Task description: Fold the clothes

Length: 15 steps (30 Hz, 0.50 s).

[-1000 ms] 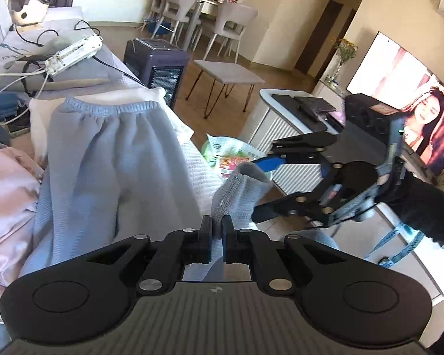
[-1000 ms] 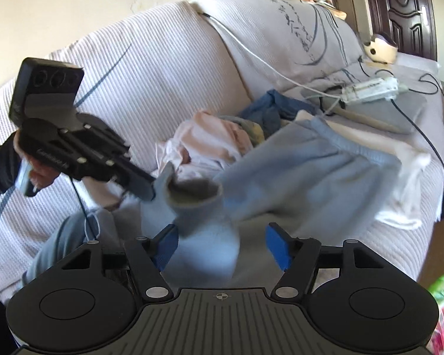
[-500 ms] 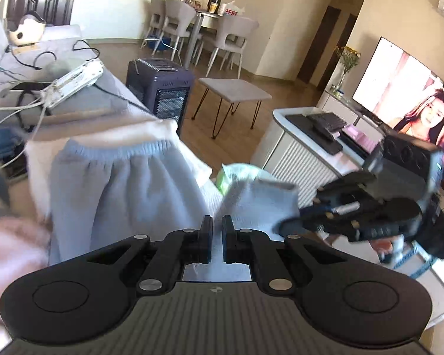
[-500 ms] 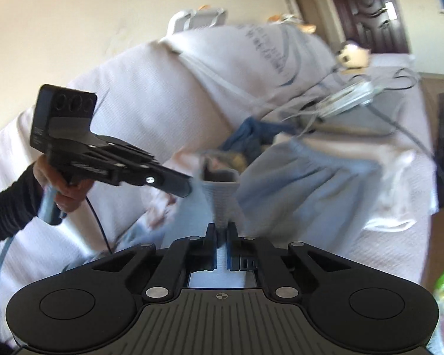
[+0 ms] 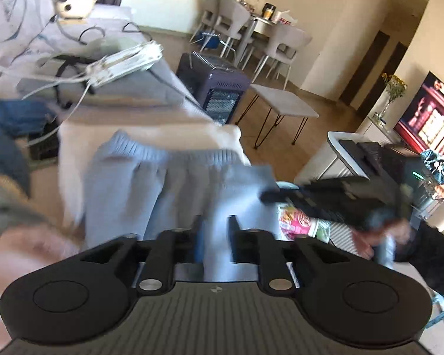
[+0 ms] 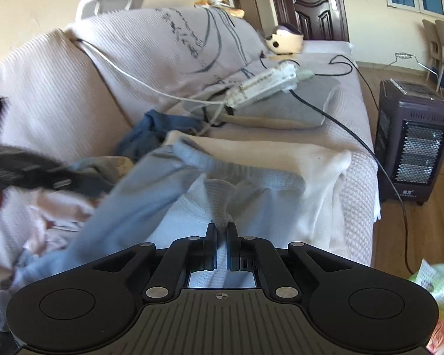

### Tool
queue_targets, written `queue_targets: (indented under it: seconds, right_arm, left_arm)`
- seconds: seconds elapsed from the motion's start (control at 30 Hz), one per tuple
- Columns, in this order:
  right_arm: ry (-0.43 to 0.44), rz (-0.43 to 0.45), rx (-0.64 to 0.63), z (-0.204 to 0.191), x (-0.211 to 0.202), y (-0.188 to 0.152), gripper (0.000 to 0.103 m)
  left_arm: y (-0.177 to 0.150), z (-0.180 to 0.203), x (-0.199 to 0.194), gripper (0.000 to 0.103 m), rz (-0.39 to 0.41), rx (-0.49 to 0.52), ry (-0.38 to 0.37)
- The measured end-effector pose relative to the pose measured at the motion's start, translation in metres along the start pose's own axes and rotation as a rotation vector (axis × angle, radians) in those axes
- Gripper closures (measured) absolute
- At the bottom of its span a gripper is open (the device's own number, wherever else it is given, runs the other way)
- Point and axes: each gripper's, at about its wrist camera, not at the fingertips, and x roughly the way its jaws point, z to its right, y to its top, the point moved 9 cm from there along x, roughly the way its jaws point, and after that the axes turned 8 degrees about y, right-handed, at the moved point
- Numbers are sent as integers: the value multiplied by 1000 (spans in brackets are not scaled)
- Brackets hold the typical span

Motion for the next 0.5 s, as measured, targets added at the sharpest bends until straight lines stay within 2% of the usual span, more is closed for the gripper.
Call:
queue_targets:
  seconds: [0.17,0.27,0.3,0.4,0.5]
  right_arm:
    - [-65,-53,45,25,31,-6,97]
    - [-109,-66,79,33,36,-15,89]
    - [-125,-57,82,34,35,-16,81]
    - [-143,-15,71,28,15,-12,72]
    - [-68,-24,-17,7,-20,-15,70]
  left_arm:
    - [-42,-4,-33,58,-13,-20,-5]
    - [-77,-7,-35,55,-69,-24,6]
    - [-87,-10,-34,55,-88,-30,17]
    - [-111,-15,-35,55,-125,-32,33]
    - [-128,-14,-39,54,-135,17,23]
